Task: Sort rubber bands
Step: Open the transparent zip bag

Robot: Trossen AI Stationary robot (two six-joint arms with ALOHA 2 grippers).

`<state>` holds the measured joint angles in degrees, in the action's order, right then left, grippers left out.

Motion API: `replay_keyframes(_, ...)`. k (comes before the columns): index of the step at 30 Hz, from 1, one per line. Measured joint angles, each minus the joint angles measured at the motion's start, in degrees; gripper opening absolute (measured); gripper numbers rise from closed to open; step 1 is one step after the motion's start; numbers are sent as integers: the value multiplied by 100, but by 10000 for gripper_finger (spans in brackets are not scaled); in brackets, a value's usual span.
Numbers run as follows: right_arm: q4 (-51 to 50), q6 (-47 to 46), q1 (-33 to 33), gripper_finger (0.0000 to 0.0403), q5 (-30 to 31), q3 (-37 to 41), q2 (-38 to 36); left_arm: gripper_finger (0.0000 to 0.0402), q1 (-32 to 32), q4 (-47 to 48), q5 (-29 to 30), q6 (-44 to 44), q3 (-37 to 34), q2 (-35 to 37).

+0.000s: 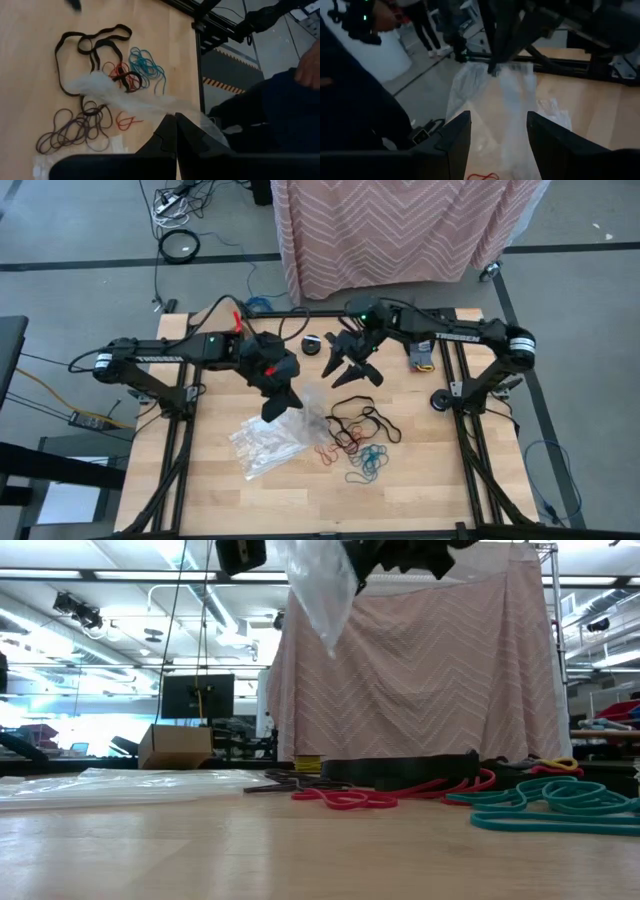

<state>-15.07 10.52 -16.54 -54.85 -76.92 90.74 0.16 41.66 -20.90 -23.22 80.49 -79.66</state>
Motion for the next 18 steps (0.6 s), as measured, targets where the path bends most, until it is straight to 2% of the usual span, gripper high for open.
replay_keyframes(6,514,-62,-8,191,-8,-1,437,0,-143,-2,-15,-209,0,0)
replay_keyframes(12,1052,-501,15,191,-211,-1,799,0,-183,-216,-1,-336,0,0)
replay_keyframes(18,1245,-646,169,190,-433,-1,866,0,-183,-551,75,-385,0,-2)
